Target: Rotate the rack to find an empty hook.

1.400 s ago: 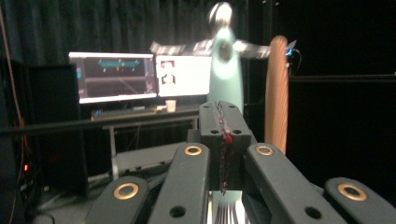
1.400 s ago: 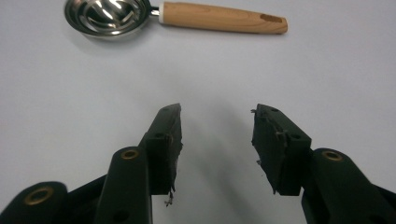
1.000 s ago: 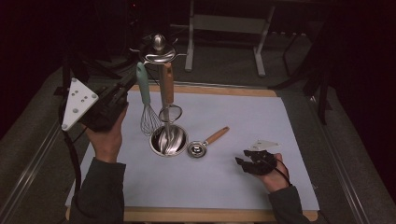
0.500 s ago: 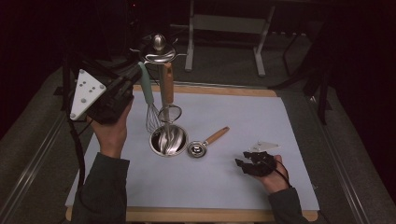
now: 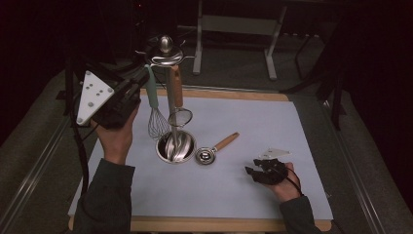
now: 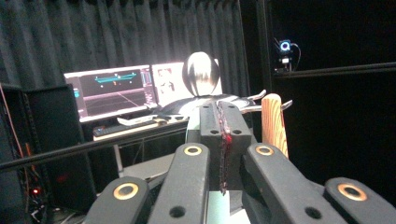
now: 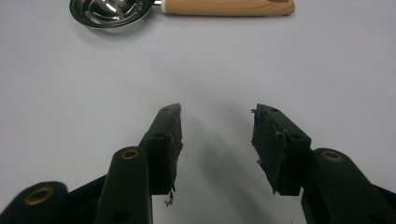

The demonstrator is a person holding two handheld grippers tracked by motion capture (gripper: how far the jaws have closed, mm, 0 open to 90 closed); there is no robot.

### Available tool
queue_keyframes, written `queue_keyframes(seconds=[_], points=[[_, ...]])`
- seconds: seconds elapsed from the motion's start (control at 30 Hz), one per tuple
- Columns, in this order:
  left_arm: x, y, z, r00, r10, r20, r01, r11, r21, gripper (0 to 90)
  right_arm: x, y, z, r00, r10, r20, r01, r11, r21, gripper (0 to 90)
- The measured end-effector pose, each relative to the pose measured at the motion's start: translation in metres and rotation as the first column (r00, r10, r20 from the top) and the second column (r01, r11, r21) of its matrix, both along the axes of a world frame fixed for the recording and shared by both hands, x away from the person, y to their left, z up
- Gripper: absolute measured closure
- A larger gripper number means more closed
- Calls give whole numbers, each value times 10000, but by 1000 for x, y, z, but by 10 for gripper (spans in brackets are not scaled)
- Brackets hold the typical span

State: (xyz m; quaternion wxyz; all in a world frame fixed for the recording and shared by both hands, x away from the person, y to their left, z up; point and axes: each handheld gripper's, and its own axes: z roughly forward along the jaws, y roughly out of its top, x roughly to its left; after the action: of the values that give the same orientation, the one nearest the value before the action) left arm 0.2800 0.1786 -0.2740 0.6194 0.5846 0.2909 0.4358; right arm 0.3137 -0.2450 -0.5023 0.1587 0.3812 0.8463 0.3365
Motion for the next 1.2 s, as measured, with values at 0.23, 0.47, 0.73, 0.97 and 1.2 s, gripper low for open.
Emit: queue_keyframes(seconds=[0.23, 0.47, 0.73, 0.97, 1.2], points=[[1, 1, 1, 10000, 19, 11, -19, 10000, 79, 898, 0, 0, -1, 10000, 12, -10, -12, 10000, -8, 519], [4, 4, -1, 9998, 186, 49, -186, 9998, -91, 898, 0, 0, -1, 10000, 9, -2, -9, 10000, 16, 519], [10, 11, -1, 9994, 333, -50, -334, 9992, -229, 898, 0, 0, -2, 10000, 3, -19, -3, 10000, 9, 520], [17, 17, -2, 9992, 391, -124, -394, 9988, -288, 898, 0, 0, -2, 10000, -10, -26, 10, 10000, 11, 520], [23, 20, 0, 9977, 643, -228, -648, 9977, -214, 898, 0, 0, -2, 10000, -29, -13, 29, 10000, 34, 520]])
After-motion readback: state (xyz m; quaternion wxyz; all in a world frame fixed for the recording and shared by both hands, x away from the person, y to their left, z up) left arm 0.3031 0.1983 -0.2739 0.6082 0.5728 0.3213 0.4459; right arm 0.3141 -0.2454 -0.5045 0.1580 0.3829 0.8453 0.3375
